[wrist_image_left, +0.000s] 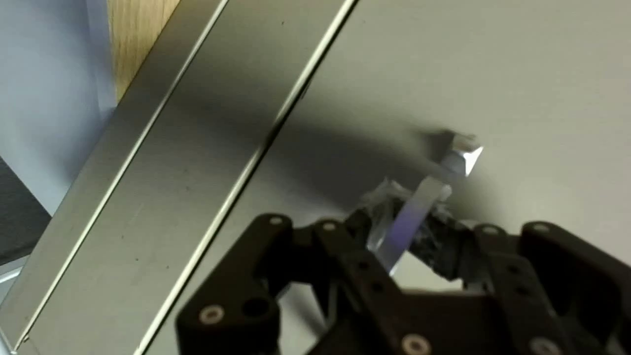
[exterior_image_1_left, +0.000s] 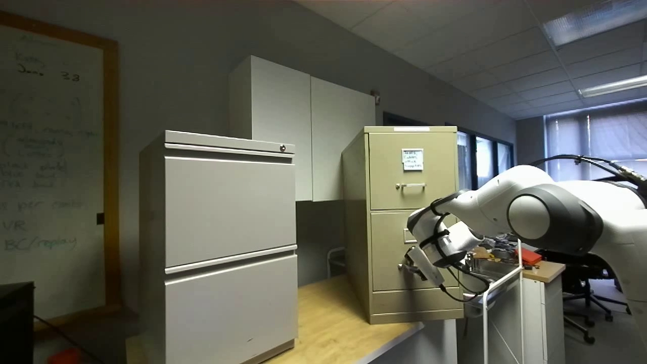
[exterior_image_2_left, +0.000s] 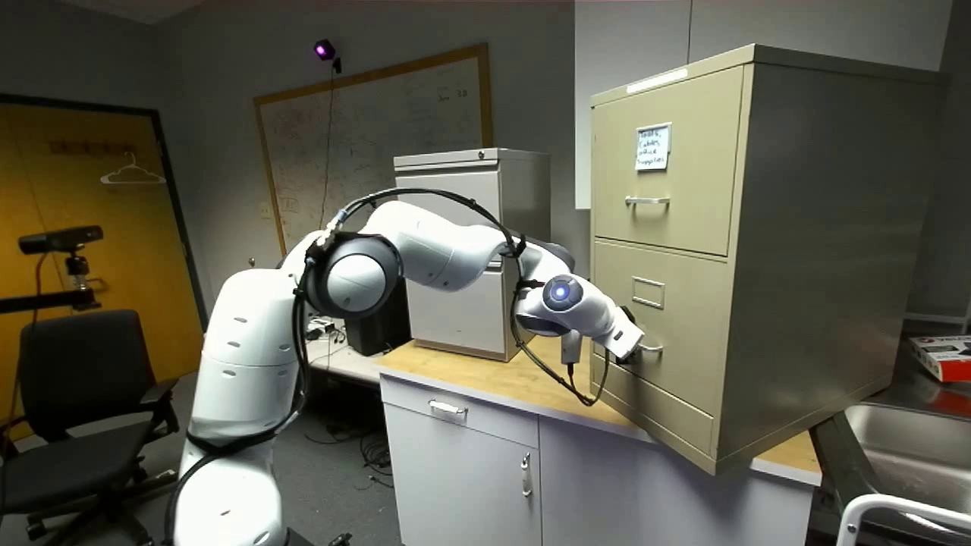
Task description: Open the bottom drawer of the cabinet on the right
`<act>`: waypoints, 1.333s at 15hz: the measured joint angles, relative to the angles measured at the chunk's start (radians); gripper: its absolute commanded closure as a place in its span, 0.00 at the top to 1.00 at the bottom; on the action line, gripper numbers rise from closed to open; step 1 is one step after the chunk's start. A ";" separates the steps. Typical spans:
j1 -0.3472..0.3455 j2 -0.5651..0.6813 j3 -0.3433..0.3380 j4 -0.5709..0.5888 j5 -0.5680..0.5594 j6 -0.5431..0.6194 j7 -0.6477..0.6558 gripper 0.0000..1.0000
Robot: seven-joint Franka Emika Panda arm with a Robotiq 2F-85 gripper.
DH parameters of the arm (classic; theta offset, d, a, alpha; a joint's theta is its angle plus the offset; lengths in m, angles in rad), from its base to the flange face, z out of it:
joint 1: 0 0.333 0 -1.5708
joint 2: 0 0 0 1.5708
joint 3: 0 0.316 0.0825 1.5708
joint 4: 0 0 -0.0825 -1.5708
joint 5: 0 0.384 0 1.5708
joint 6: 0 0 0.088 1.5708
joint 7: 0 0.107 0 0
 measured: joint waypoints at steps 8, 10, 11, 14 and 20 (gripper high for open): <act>-0.064 -0.010 0.038 0.015 0.369 -0.100 -0.338 0.02; -0.075 -0.012 0.038 0.013 0.366 -0.131 -0.352 0.02; -0.078 -0.013 0.038 0.012 0.360 -0.140 -0.352 0.02; -0.084 -0.013 0.037 0.011 0.345 -0.161 -0.352 0.02; -0.106 -0.013 0.037 0.008 0.375 -0.223 -0.366 0.02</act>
